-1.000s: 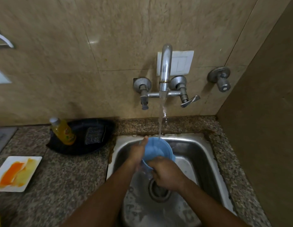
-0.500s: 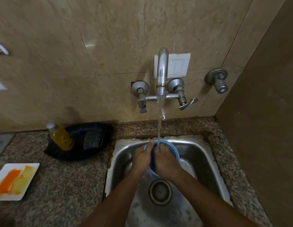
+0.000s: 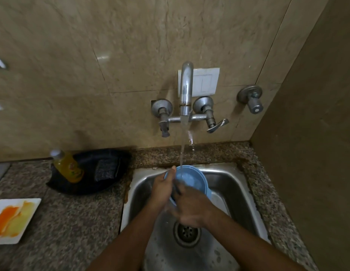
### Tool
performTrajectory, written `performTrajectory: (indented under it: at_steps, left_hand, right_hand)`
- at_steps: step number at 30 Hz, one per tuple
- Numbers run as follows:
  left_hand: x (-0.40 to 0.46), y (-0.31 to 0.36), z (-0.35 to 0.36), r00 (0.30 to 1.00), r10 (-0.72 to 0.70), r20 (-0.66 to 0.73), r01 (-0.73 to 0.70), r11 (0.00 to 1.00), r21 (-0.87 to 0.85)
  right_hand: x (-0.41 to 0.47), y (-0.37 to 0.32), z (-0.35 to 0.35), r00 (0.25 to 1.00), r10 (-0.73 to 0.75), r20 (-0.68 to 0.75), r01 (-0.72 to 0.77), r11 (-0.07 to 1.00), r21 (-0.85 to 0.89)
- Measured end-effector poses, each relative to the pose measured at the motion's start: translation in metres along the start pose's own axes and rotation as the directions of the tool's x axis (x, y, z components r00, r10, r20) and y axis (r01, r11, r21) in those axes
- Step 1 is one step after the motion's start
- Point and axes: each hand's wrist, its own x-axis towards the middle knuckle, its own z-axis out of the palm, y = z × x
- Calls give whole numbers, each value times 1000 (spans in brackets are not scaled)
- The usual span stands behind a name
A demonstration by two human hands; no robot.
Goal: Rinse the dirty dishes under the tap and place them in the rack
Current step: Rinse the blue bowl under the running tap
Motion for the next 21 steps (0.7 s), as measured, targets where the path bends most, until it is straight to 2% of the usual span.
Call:
performTrajectory:
  at_steps: [2, 4, 5, 7, 9, 12, 13, 15, 16, 18, 20, 21]
  left_hand:
    - [1, -1, -2, 1000, 10, 24, -10, 1000, -13]
    - [3, 5, 0, 998, 58, 6, -58, 998, 7]
    - [5, 8, 0, 996, 87, 2, -87, 996, 11]
    - [6, 15, -3, 994, 108, 12, -108, 994, 6]
    - [5, 11, -7, 993, 121, 19, -121, 993, 13]
    - [0, 3, -2, 990, 143, -1, -142, 986, 83]
    - [0, 6, 3, 989, 151, 8, -151, 984, 91]
    - [2, 14, 4, 984, 172, 47, -175, 980, 91]
    - [2, 16, 2, 983, 174, 52, -178, 980, 91]
    - [1, 13, -4, 982, 187, 36, -190, 972, 142]
    - [-4, 8, -2, 982, 185, 24, -186, 963, 193]
    - [-4, 8, 1, 980, 197, 21, -197, 956, 219]
  right_hand:
    - [1, 4, -3, 998, -58, 21, 60, 992, -108]
    - [5, 7, -5, 1000, -5, 4, 6, 991, -135]
    - [7, 4, -3, 1000, 7, 1, -7, 996, -83]
    - [6, -3, 1, 997, -70, -10, 71, 995, 69]
    - [3, 2, -2, 988, -151, 14, 149, 983, 111]
    - [10, 16, -10, 998, -34, -46, 39, 993, 112]
    - [14, 12, -8, 998, 8, -68, 4, 984, 177]
    - [17, -5, 2, 998, 6, -65, 17, 938, 345]
    - [13, -9, 4, 998, -31, -56, 48, 936, 349]
    - [4, 0, 3, 996, -92, 3, 91, 990, 105]
    - [4, 18, -1, 1000, -5, 8, 7, 978, -211]
    - [7, 18, 0, 999, 41, -31, -48, 966, -254]
